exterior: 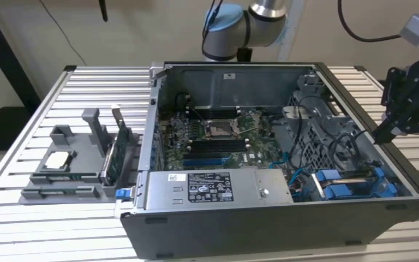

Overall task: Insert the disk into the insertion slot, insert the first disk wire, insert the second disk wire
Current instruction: 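Insert the second disk wire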

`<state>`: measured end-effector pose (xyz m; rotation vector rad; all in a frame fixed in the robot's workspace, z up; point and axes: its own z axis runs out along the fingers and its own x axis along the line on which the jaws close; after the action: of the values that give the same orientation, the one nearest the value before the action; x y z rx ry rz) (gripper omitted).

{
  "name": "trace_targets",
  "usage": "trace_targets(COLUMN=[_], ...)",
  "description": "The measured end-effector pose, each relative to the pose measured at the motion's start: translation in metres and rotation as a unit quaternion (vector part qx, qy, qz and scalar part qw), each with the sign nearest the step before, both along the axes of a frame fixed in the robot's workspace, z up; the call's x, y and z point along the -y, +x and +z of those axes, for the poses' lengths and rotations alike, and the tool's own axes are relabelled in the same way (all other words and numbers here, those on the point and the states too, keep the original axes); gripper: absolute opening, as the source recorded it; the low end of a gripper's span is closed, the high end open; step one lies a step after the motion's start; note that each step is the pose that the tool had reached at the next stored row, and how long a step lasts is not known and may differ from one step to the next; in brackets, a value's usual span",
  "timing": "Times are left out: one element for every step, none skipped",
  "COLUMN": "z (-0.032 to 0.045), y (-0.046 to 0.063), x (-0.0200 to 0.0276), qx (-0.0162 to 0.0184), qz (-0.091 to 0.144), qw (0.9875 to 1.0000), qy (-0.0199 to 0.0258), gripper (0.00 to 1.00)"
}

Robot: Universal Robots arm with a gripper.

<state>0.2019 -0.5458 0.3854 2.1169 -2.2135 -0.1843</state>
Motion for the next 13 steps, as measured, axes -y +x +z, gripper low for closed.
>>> trace_targets(z=[0.0008,0.0014,0.0020,0.0024,0.0028,0.0030,0.0030,0.0032,0.0032,0.0033,0.0033,0.0033,0.0033], y=[-0.003,-0.006,-0.008,-0.012,-0.015,-0.018,-0.020,-0.023,-0.026,-0.029,-0.032,-0.036,-0.039], x=[0.0000,0.0000,0.0000,0.0000,0.0000,0.0000,0.0000,0.0000,0.0000,0.0000,0.0000,0.0000,0.0000], qx=[0.0000,0.0000,0.0000,0.0000,0.0000,0.0000,0.0000,0.0000,0.0000,0.0000,0.0000,0.0000,0.0000], qz=[0.000,-0.001,-0.001,-0.001,-0.001,-0.002,-0.002,-0.002,-0.002,-0.003,-0.003,-0.004,-0.004], qw=[1.0000,1.0000,1.0000,1.0000,1.0000,1.0000,1.0000,1.0000,1.0000,1.0000,1.0000,1.0000,1.0000], qy=[0.0006,0.0011,0.0014,0.0018,0.0021,0.0022,0.0023,0.0023,0.0023,0.0023,0.0023,0.0024,0.0024], gripper=[0.16,0.16,0.16,0.16,0.16,0.16,0.16,0.16,0.16,0.16,0.16,0.16,0.16])
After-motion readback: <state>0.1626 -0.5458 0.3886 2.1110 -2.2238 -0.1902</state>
